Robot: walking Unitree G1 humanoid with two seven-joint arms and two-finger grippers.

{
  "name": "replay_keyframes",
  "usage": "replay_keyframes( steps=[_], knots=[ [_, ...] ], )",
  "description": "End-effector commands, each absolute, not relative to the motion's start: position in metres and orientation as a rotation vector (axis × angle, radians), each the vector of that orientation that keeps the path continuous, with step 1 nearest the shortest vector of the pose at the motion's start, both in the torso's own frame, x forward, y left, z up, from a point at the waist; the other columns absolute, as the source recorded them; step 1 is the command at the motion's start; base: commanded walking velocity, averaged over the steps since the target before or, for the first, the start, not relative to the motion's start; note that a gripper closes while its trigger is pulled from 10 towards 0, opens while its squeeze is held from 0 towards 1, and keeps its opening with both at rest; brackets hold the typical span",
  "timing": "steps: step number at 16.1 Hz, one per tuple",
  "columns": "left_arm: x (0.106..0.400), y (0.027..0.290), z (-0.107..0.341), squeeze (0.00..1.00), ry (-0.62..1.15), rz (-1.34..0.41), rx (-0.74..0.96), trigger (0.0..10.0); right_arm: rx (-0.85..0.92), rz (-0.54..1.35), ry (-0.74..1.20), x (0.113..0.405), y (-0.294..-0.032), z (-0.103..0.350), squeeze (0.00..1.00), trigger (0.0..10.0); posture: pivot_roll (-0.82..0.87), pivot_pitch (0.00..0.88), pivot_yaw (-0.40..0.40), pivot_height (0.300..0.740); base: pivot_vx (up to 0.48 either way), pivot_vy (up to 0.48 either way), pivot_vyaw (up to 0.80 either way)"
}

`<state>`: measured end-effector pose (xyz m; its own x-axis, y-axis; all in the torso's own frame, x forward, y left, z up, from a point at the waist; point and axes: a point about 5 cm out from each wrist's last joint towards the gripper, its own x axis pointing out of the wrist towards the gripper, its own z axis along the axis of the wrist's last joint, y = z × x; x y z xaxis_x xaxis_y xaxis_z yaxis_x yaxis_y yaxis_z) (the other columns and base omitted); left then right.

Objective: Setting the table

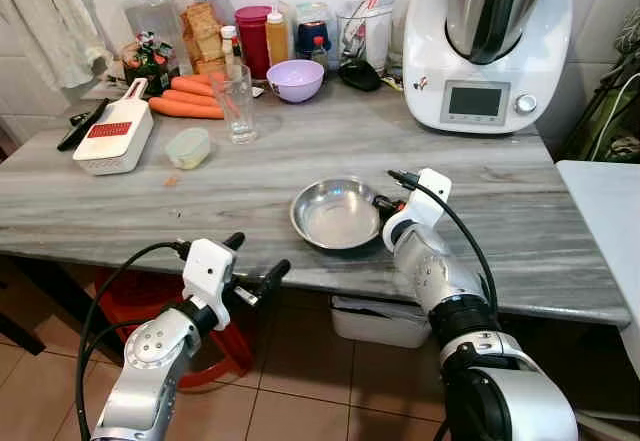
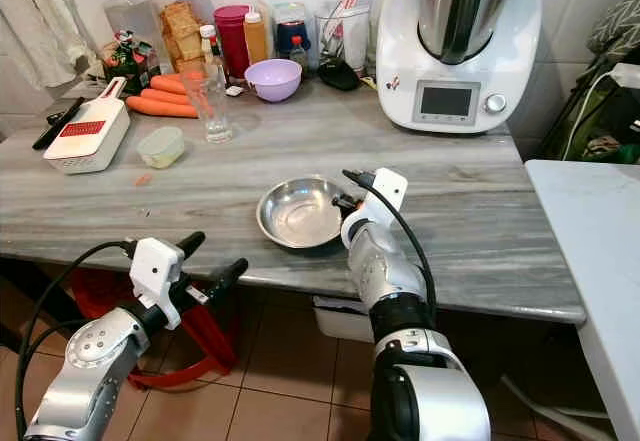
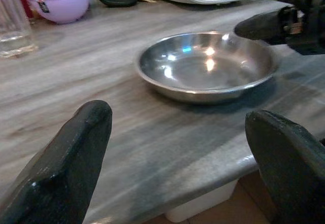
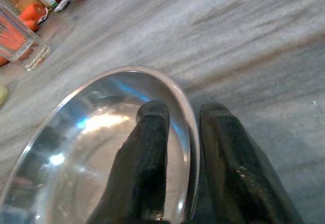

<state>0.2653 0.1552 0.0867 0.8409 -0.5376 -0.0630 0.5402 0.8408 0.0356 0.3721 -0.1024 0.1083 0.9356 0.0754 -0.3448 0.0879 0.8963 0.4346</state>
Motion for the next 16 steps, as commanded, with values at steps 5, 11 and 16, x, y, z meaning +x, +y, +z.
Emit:
replay_keyframes(
  steps=[5, 11, 16],
  knots=[
    [0.264, 0.154, 0.088, 0.0, 0.057, -0.62, 0.06, 10.0, 0.46, -0.009, 0.314, 0.377, -0.099, 0.117, 1.0, 10.0, 0.07, 0.0, 0.055, 0.74, 0.0, 0.0, 0.0],
    [0.263, 0.154, 0.087, 0.0, 0.057, -0.615, 0.035, 10.0, 0.249, 0.015, 0.125, 0.363, -0.11, 0.124, 1.0, 10.0, 0.07, 0.0, 0.047, 0.74, 0.0, 0.0, 0.0],
    [0.265, 0.148, 0.088, 0.0, 0.045, -0.61, 0.01, 10.0, 0.191, 0.0, 0.0, 0.336, -0.129, 0.126, 1.0, 10.0, 0.05, 0.0, 0.038, 0.74, 0.0, 0.0, 0.0]
  ],
)
